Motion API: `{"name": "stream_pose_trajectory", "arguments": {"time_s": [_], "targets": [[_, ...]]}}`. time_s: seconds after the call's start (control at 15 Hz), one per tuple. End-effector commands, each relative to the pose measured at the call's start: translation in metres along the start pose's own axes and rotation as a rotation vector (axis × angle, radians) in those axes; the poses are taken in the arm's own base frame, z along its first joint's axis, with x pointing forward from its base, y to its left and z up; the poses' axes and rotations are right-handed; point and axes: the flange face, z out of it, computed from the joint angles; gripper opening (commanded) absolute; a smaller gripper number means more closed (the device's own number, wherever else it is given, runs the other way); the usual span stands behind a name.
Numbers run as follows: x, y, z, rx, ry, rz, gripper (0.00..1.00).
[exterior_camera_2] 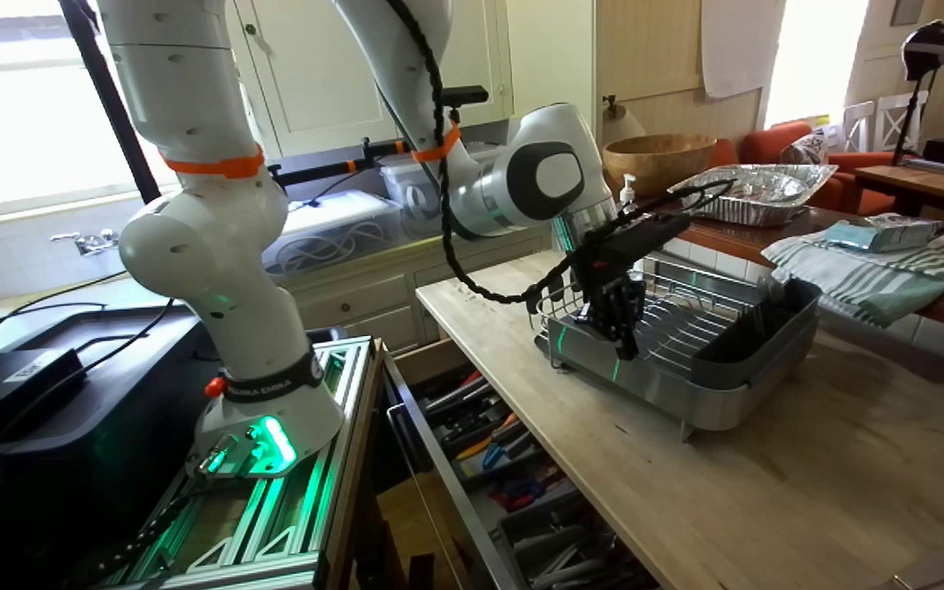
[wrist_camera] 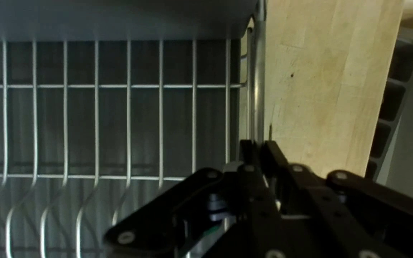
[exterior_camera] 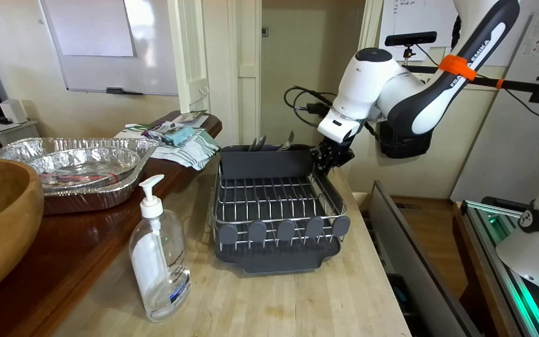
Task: Rotate the dishrack.
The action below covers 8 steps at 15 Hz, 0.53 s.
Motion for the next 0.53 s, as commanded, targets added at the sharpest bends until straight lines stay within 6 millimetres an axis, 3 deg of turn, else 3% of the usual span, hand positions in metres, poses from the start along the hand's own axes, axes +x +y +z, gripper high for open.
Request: {"name": "stream_pose_trajectory", "arguments": {"time_s": [0.0, 0.47], "targets": [[0.0001, -0.0062, -0.0128, 0.0, 0.003, 0.199, 0.03], [-0.0049, -0.0046, -0.0189, 0.022, -0.063, 0.574, 0.03]]}}
